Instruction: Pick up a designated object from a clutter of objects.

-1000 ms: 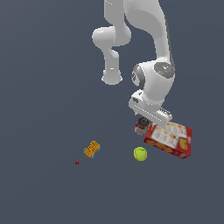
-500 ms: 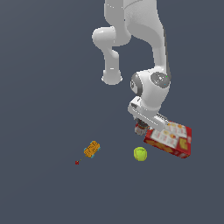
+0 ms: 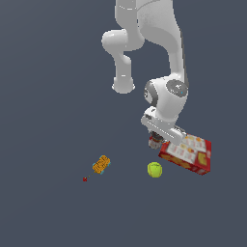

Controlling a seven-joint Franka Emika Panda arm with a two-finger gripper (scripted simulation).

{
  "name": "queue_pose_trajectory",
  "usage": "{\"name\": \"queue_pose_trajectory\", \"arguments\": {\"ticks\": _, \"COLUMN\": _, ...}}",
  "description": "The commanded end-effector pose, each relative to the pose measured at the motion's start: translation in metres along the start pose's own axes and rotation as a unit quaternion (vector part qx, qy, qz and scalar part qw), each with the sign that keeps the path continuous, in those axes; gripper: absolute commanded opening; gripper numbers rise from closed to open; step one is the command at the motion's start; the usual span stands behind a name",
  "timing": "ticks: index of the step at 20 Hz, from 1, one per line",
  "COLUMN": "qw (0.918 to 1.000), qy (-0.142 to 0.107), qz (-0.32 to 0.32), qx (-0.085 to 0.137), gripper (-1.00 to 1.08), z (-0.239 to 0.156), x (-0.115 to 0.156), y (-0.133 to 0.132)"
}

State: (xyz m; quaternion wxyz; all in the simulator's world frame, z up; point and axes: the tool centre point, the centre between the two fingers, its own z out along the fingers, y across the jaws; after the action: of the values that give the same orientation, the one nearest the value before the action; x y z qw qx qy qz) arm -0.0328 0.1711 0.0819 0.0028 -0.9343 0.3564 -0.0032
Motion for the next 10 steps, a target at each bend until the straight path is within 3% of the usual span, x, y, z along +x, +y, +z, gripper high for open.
{"name": "queue_pose_trajectory", "arguments": {"ticks": 1, "qw": 1.0, "qy": -0.002, "qz": 0.001, "qx": -0.004, "gripper": -1.0, "z": 0.005, "x": -0.001, "y": 0.003}}
{"name": "queue_pose_trajectory", "arguments": {"ticks": 10, "qw": 1.0, "qy": -0.002, "qz": 0.0, "qx": -0.003, "gripper": -1.0, "z": -0.01, "x": 0.006, "y": 0.005}}
